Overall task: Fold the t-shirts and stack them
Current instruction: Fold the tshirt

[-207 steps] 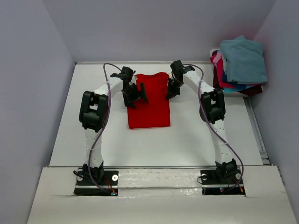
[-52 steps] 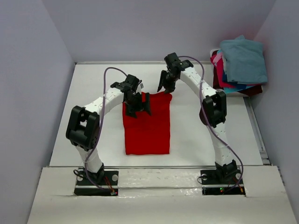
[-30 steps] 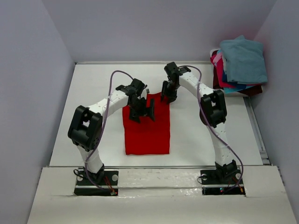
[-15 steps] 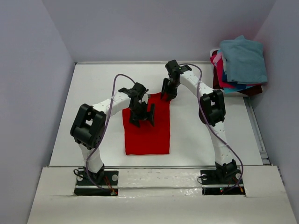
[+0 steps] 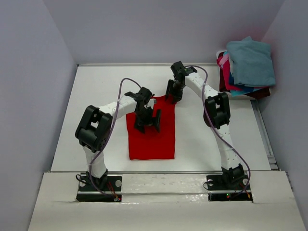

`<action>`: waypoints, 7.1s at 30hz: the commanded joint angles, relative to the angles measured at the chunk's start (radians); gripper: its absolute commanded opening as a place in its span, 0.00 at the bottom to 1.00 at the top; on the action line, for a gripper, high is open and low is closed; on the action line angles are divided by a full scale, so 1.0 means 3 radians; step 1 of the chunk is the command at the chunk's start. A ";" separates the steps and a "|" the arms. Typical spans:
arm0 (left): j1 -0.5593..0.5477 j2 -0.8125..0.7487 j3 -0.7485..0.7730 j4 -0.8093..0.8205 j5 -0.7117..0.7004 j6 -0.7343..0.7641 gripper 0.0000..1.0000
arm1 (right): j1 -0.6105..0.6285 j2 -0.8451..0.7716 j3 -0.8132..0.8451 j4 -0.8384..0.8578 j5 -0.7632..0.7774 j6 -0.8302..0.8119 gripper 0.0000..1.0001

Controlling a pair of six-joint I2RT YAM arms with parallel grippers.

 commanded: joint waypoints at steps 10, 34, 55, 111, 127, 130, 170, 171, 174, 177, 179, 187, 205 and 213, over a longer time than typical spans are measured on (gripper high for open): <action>-0.0099 0.0155 0.0000 -0.0016 0.0063 0.0104 0.99 | -0.0034 0.0147 0.0274 -0.0071 -0.0054 -0.0110 0.53; -0.0129 0.0303 0.0128 -0.0067 0.0078 0.0140 0.99 | -0.0004 0.0034 0.0115 -0.0220 -0.0212 -0.0539 0.50; -0.0129 0.0329 0.0092 -0.0026 0.0109 0.0125 0.99 | 0.0099 0.0346 0.0421 -0.0266 -0.0300 -0.0764 0.30; -0.0191 0.0421 -0.0041 0.0005 0.0150 0.0191 0.99 | -0.0106 -0.0350 -0.0054 -0.0148 0.0636 -0.0325 0.33; -0.0191 0.0421 -0.0061 0.0015 0.0145 0.0191 0.99 | -0.0137 -0.0094 0.0222 -0.0056 0.0304 -0.0289 0.33; -0.0191 0.0426 -0.0066 0.0020 0.0155 0.0186 0.99 | -0.0137 -0.0017 0.0304 -0.0133 0.0278 -0.0304 0.33; -0.0191 0.0400 -0.0123 0.0050 0.0165 0.0181 0.99 | -0.0137 0.0024 0.0054 -0.0148 0.0191 -0.0350 0.25; -0.0191 0.0405 -0.0117 0.0045 0.0160 0.0186 0.99 | -0.0137 0.0029 0.0049 -0.0148 0.0186 -0.0350 0.25; -0.0191 0.0405 -0.0107 0.0040 0.0155 0.0191 0.99 | -0.0137 0.0034 0.0018 -0.0153 0.0186 -0.0355 0.25; -0.0191 0.0405 -0.0122 0.0050 0.0160 0.0191 0.99 | -0.0137 0.0024 -0.0023 -0.0128 0.0176 -0.0355 0.24; -0.0191 0.0405 -0.0133 0.0056 0.0170 0.0186 0.99 | -0.0137 0.0029 0.0002 -0.0128 0.0176 -0.0355 0.24; -0.0191 0.0416 -0.0128 0.0045 0.0170 0.0191 0.99 | -0.0137 0.0101 0.0263 -0.0189 0.0155 -0.0350 0.07; -0.0191 0.0441 -0.0128 0.0035 0.0134 0.0191 0.99 | -0.0264 0.0075 0.0606 -0.0312 -0.0013 -0.0330 0.07; -0.0191 0.0446 -0.0133 0.0035 0.0129 0.0186 0.99 | -0.0265 0.0060 0.0682 -0.0322 -0.0080 -0.0309 0.07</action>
